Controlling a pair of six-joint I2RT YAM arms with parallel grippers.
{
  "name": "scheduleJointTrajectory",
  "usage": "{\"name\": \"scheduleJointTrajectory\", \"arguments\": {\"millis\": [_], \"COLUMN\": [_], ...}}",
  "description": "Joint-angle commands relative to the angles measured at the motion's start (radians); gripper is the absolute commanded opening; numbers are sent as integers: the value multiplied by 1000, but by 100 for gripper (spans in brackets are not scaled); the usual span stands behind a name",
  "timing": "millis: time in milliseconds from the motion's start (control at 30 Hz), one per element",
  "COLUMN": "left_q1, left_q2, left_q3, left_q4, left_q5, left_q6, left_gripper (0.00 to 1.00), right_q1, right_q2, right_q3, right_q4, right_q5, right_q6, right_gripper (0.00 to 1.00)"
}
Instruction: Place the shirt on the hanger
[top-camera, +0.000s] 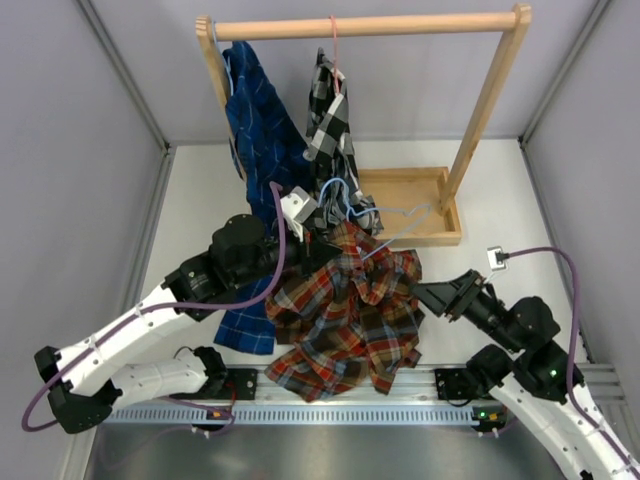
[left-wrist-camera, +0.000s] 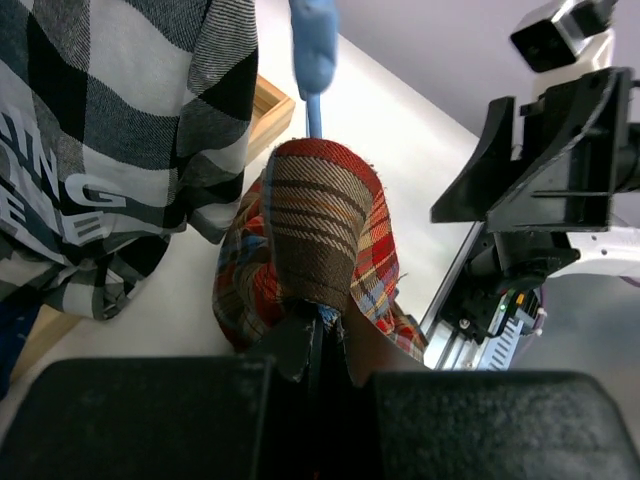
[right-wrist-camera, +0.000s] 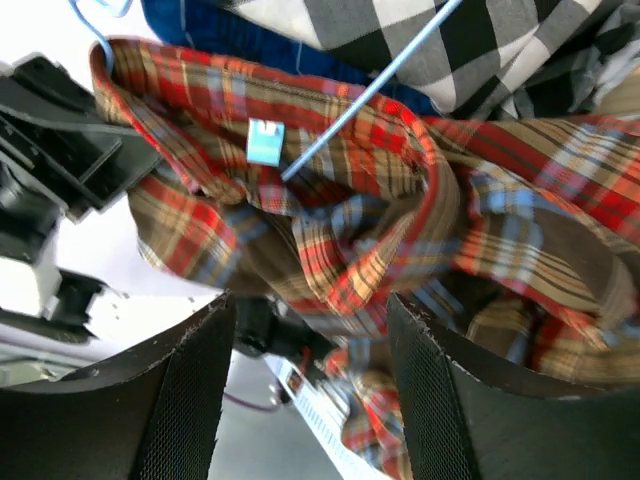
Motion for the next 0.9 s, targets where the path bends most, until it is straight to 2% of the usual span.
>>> {"name": "scheduleJointTrajectory", "arguments": {"millis": [0,300,433,500,600,733,867], "left_q1": [-3,-3,-3,-3,-3,-3,-3], "left_q2": [-27,-5,1,1,1,4,3], "left_q3": [-24,-44,-60,-71,-71,-68,-76], "left_q4": [188,222,245,265,272,271,269], "left_q5": [-30,-14,-3,6,-2,-26,-36], "left_q6": [-84,-98,-111,-114,-115,-112,-106], "left_gripper": [0,0,0,0,0,0,0], "right_q1": [-4,2,17,43,112,274,365], "right_q2": [45,194,267,301,362,439,497], "right_q3": [-71,-134,-184,-184,-191,-188,-152], "right_q4": [213,329,512,537,572,582,565], "right_q5": [18,46,21,29,84,266,373], "right_q6": [112,90,119,117,106,80,61], "right_gripper": [59,55,53,52,49,44,38]}}
